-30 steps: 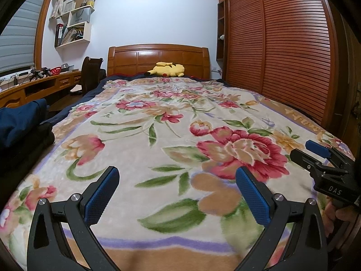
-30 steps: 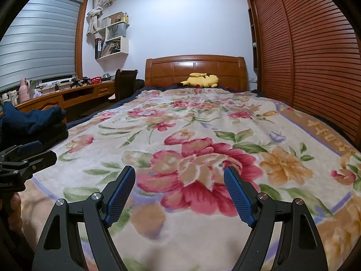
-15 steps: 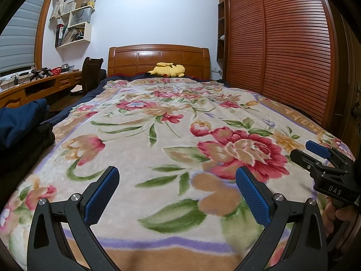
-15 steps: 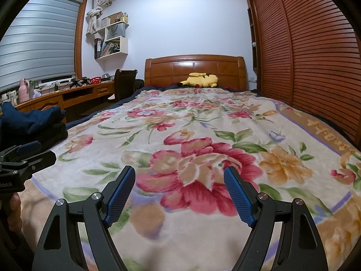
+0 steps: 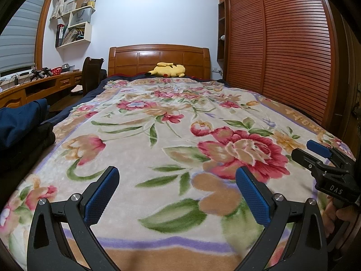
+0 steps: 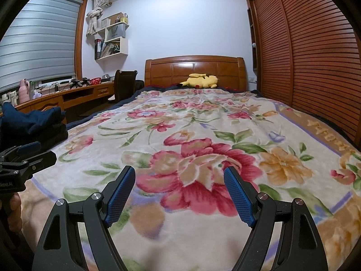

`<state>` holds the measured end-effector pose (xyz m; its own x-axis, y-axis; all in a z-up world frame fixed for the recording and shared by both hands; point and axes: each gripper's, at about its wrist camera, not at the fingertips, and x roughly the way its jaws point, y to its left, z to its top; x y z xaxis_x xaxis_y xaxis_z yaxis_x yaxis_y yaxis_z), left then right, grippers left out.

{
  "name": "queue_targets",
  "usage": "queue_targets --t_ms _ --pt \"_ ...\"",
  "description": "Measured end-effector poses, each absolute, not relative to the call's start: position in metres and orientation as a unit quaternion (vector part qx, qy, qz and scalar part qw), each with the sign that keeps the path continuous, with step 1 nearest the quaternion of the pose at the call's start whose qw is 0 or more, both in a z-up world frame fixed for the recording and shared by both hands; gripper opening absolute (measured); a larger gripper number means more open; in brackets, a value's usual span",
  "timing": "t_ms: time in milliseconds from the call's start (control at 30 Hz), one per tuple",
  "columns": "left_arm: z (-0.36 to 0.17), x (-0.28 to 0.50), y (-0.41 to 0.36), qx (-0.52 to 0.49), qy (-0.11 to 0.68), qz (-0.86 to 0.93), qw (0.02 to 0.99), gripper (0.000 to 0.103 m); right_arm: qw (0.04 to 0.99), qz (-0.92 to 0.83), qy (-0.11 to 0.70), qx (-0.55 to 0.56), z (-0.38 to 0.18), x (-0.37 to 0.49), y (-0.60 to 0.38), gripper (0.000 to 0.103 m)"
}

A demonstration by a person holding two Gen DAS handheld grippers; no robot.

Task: Fold large clothes

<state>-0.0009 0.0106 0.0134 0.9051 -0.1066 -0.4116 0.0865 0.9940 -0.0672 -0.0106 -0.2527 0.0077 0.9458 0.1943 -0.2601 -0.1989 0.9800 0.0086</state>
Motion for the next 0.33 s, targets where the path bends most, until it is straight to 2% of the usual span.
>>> queue_targets --t_ms 333 --pt "0.0132 -0.0006 0.011 -0.023 0.212 -0.05 0.976 0.103 0.986 0.1 0.133 -0.009 0.0075 -0.0101 -0.254 0.082"
